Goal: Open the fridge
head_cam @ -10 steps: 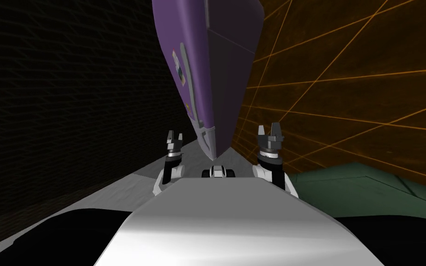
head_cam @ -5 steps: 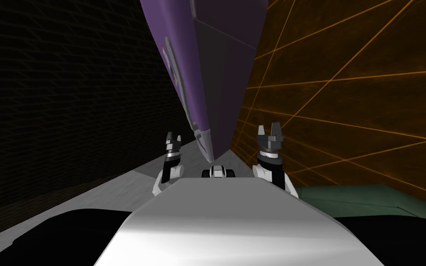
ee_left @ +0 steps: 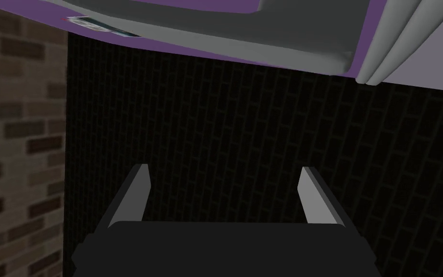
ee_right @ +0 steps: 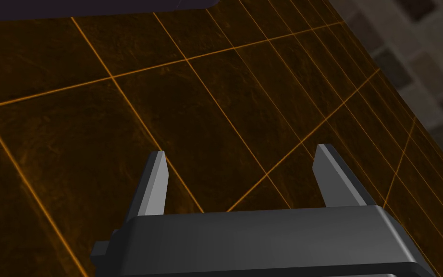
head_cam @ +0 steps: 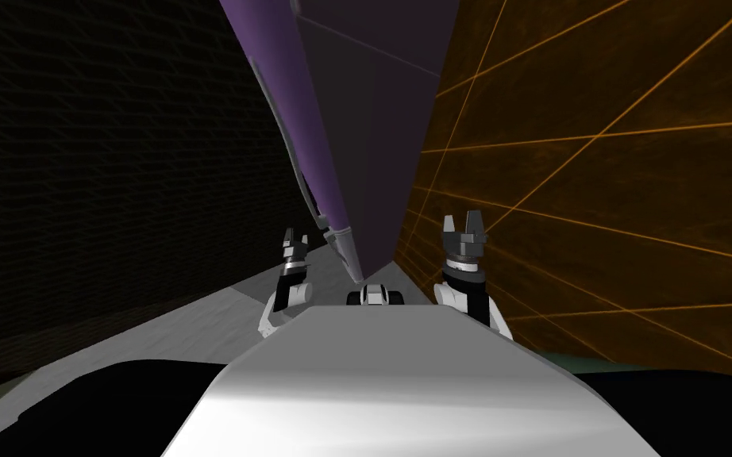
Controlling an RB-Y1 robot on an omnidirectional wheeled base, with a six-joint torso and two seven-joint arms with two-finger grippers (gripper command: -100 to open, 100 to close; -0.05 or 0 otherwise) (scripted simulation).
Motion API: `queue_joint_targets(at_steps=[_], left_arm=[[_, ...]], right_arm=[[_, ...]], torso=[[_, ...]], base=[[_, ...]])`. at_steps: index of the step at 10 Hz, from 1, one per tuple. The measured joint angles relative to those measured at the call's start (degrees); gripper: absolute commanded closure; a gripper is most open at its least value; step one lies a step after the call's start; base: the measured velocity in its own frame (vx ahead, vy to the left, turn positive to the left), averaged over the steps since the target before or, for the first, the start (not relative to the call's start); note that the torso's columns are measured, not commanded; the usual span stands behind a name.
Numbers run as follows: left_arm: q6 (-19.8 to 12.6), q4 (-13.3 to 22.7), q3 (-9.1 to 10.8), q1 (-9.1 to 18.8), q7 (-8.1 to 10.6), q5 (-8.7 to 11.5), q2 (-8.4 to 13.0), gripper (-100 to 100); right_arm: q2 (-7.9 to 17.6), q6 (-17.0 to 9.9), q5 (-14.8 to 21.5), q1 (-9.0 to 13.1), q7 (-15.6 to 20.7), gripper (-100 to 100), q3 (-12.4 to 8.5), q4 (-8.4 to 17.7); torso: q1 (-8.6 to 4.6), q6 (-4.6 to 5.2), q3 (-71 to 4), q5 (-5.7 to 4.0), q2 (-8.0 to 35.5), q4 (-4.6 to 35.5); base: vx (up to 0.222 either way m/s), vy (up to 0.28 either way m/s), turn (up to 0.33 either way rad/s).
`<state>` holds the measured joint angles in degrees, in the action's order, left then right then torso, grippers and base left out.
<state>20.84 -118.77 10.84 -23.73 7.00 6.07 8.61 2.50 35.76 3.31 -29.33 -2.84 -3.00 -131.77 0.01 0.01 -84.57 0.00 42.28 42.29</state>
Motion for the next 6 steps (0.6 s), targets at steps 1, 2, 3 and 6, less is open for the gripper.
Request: queue_joint_targets(at_steps=[1, 2, 3, 6], left_arm=[[-0.3, 1.1, 0.52, 0.3, -0.11, 0.5, 0.2, -100], [-1.3, 1.6, 1.12, 0.5, -0.32, 1.1, 0.2, -100], [-2.6, 2.0, 1.89, 1.2, -0.42, 1.7, 0.2, -100], [-4.5, 4.0, 3.62, 1.3, -0.69, 3.4, -2.1, -100]], right_arm=[[0.0, 0.0, 0.0, 0.0, 0.0, 0, 0.0, 0.0], [0.0, 0.0, 0.0, 0.0, 0.0, 0, 0.0, 0.0], [0.0, 0.0, 0.0, 0.0, 0.0, 0, 0.0, 0.0], [0.0, 0.0, 0.0, 0.0, 0.0, 0, 0.0, 0.0]], torso=[[-0.07, -0.02, 0.0, -0.02, 0.0, 0.0], [-0.06, -0.02, -0.1, -0.02, -0.2, 0.0], [0.04, 0.0, 0.0, 0.0, 0.0, 0.0], [-0.09, -0.01, 0.1, -0.02, 0.1, 0.0]], base=[[0.156, -0.217, 0.182], [0.125, -0.199, 0.11], [0.09, -0.219, 0.142], [0.084, -0.222, 0.12]])
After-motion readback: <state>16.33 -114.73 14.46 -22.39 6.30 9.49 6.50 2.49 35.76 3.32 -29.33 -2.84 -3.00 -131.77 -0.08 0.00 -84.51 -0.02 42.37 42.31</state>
